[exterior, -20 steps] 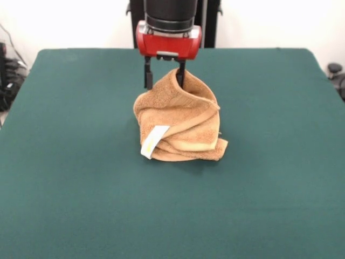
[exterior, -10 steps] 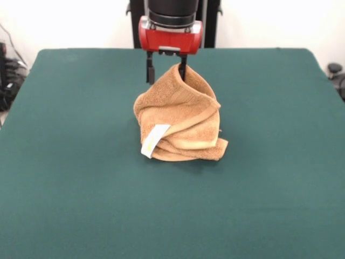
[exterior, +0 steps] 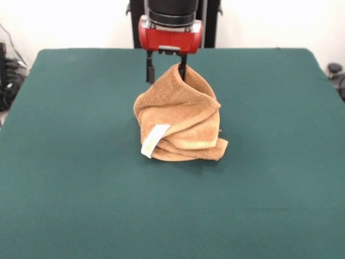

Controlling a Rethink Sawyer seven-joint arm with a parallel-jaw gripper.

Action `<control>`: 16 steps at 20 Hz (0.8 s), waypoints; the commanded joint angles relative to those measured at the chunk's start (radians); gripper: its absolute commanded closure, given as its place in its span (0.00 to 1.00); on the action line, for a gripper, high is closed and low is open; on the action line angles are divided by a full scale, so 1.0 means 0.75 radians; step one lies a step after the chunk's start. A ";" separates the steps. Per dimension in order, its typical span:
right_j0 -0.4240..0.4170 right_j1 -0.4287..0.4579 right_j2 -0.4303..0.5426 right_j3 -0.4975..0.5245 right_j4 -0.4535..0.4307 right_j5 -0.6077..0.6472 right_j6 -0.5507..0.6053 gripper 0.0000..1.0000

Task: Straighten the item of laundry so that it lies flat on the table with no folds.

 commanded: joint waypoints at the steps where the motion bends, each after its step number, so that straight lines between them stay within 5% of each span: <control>1: 0.010 0.058 0.149 0.088 -0.068 0.041 0.061 0.00; 11: -0.001 0.067 0.161 0.068 -0.065 0.064 0.042 0.00; 12: -0.002 0.065 0.160 0.070 -0.067 0.062 0.041 1.00; 16: -0.006 0.062 0.165 0.080 -0.068 0.056 0.039 1.00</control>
